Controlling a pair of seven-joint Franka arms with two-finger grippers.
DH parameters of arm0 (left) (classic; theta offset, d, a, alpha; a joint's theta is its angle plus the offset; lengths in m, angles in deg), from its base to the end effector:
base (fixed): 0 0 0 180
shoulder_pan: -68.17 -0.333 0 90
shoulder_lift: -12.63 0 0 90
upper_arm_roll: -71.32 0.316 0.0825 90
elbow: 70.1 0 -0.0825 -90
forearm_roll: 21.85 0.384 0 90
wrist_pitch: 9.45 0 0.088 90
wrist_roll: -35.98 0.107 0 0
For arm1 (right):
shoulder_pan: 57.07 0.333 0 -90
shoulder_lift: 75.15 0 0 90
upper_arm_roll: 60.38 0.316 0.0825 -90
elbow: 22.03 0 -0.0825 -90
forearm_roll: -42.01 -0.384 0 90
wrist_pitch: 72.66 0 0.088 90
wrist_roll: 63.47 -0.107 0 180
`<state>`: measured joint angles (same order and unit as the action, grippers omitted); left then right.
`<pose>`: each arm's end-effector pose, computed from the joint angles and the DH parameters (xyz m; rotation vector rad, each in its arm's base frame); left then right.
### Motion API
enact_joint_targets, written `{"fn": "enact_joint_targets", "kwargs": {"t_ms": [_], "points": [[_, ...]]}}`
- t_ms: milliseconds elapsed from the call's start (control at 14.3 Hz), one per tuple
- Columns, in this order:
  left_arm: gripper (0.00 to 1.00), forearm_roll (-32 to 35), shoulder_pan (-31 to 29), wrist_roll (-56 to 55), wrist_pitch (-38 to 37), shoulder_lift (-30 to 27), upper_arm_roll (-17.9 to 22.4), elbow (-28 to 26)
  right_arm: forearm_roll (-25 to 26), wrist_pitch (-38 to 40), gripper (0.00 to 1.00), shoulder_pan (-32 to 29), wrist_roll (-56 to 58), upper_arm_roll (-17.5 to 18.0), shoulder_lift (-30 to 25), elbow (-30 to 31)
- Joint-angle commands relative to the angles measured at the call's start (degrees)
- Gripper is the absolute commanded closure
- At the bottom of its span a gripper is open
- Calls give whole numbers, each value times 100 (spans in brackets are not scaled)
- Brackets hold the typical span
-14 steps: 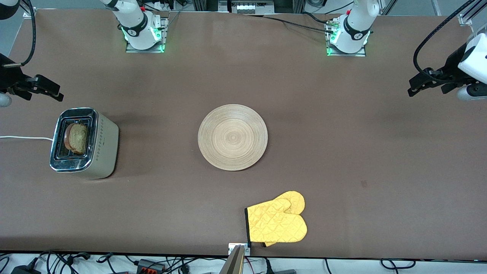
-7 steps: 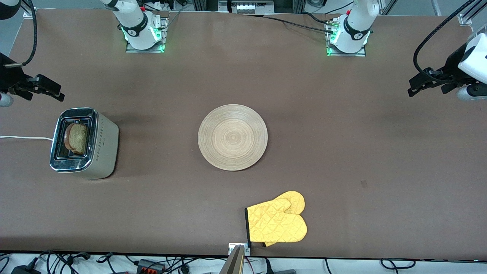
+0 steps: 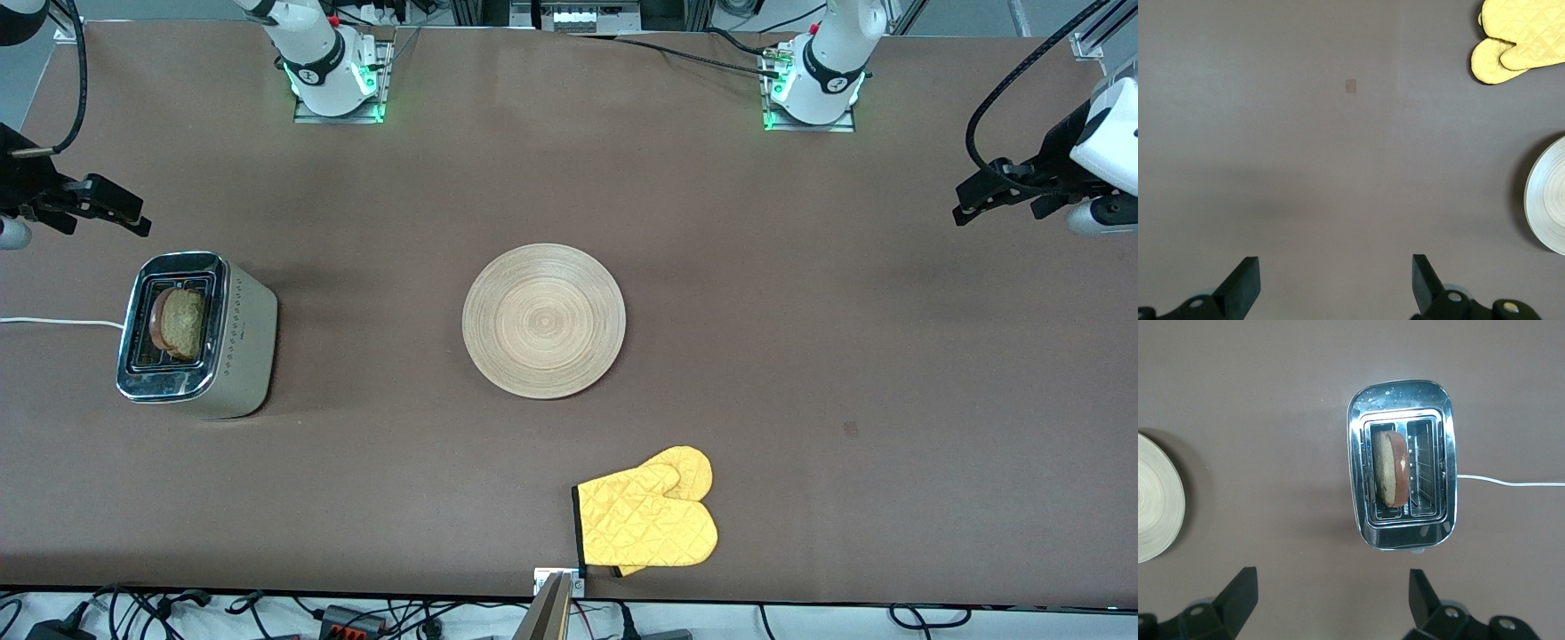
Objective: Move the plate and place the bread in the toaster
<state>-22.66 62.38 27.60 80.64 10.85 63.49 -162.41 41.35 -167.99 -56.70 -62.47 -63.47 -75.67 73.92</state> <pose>0.5442 -0.0221 0.6225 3.1276 0.1735 -0.0138 0.5569 -0.0254 0.5884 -3.1292 0.0487 0.0021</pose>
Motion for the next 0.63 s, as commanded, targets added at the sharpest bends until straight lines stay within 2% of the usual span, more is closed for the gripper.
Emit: {"fn": "enact_joint_targets", "kwargs": {"t_ms": [0, 561], "points": [[0, -121, -19, -15, -27, 11, 9, 91, 13, 24, 0, -20, 67, 36, -115, 91], [0, -121, -19, -24, -27, 11, 9, 91, 5, -3, 0, -55, 67, 45, -97, 100]]}}
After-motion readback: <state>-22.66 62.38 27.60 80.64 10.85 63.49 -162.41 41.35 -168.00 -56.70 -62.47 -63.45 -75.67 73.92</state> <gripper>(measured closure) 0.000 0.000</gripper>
